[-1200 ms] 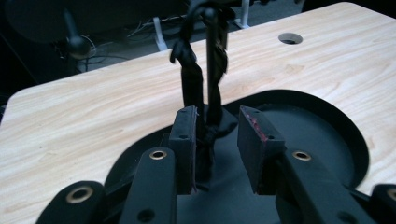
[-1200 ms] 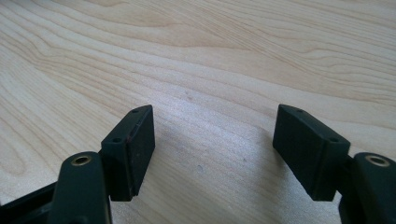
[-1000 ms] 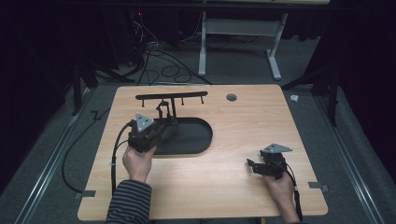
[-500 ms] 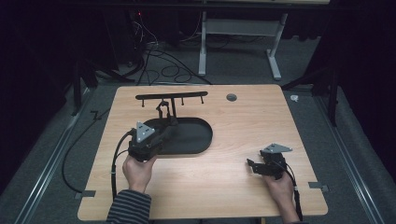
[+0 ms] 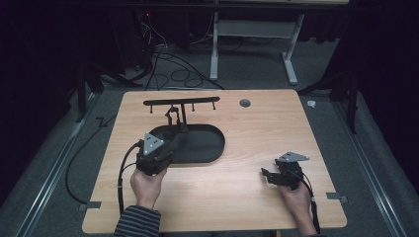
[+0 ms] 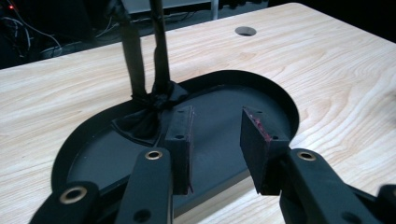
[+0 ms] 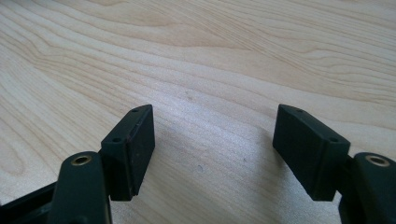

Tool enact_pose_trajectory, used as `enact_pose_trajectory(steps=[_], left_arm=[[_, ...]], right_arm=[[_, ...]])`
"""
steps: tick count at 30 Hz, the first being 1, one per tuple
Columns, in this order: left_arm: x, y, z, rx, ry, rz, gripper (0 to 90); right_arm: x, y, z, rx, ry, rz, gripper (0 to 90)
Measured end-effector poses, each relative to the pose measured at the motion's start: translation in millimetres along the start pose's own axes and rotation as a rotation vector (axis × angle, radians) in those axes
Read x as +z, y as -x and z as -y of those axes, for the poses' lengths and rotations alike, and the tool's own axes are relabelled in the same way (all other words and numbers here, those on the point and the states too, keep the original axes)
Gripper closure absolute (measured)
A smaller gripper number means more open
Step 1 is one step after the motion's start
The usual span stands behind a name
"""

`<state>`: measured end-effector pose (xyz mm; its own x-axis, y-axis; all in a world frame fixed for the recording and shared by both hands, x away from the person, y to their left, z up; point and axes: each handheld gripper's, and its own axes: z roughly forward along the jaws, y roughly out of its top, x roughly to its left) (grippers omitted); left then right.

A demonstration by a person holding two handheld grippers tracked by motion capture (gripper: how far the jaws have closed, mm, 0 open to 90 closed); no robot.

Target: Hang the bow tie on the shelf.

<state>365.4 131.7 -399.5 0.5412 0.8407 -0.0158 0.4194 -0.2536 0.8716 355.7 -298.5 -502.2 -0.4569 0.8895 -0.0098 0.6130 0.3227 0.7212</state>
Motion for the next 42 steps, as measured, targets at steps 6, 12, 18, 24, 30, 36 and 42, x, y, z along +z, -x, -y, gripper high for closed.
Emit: enact_pose_trajectory(steps=[6,12,18,24,30,36,42], left_arm=[[-2.6,5.2,0.8,0.002,0.002,0.018,64.6],[-4.9,11.6,3.6,0.007,0.002,0.036,64.2],[-6.3,16.4,7.5,0.008,-0.004,0.055,63.4],[-7.9,19.9,11.3,0.011,-0.006,0.068,63.3],[-11.1,21.6,14.1,0.011,-0.009,0.075,63.1],[-12.3,22.8,19.3,0.001,-0.013,0.084,62.8],[-12.3,25.2,25.5,-0.002,-0.023,0.100,62.6]], right_arm=[[0.0,0.0,0.0,0.000,0.000,0.000,31.1],[-0.1,-0.1,0.0,0.002,-0.001,0.000,31.0],[-0.1,0.0,0.0,0.002,-0.001,0.000,31.0],[0.0,0.0,0.0,0.000,0.000,0.000,31.0],[-0.1,-0.2,0.0,0.001,-0.001,0.000,31.0],[-0.1,-0.2,0.0,0.000,-0.001,0.001,31.0],[-0.1,-0.2,0.0,0.001,-0.001,0.000,31.0]])
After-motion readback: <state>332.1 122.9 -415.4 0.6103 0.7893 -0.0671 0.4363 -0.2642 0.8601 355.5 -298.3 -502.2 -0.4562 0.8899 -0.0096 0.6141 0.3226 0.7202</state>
